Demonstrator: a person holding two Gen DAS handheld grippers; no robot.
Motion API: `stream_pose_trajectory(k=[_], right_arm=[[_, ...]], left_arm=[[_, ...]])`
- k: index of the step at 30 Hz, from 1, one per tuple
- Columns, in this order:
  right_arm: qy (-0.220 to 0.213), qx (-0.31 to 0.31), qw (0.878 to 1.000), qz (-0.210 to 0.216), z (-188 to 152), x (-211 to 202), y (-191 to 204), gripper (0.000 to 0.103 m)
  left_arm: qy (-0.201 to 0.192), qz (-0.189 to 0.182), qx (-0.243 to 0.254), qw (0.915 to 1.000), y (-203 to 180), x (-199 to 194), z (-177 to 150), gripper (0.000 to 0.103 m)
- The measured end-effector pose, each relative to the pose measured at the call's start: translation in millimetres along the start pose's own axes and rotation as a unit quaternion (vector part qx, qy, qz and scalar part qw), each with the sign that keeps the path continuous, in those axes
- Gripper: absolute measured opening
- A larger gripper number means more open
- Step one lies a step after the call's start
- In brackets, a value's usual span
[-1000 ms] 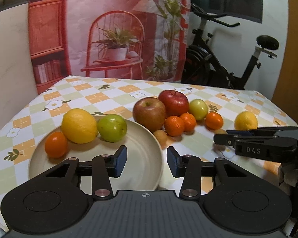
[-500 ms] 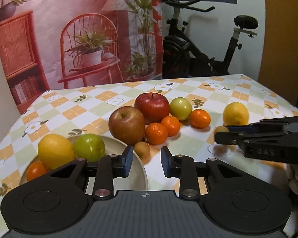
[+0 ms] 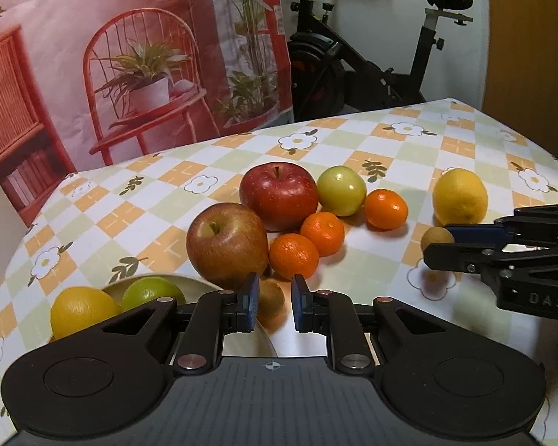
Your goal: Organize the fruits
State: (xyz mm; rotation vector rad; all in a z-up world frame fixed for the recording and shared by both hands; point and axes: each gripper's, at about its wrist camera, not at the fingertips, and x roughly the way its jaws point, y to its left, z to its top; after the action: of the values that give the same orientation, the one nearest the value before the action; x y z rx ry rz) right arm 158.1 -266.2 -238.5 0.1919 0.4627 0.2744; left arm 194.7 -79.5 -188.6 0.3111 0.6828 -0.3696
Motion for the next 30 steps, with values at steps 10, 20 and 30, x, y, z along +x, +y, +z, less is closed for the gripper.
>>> stream_pose_trajectory(k=[10, 20, 30], right_arm=[[-0.001, 0.007, 1.000, 0.005, 0, -1, -2, 0.024], [0.000, 0.009, 1.000, 0.006, -1, 0, -3, 0.024], [0.002, 0.011, 1.000, 0.005, -2, 2, -2, 0.024]], left_arm=[[0.037, -0.003, 0.035, 0.9987, 1, 12, 6, 0.022], [0.026, 0.018, 0.050, 0.9983, -4, 12, 5, 0.019], [0.042, -0.038, 0.045, 0.9974, -24, 1, -5, 0.002]])
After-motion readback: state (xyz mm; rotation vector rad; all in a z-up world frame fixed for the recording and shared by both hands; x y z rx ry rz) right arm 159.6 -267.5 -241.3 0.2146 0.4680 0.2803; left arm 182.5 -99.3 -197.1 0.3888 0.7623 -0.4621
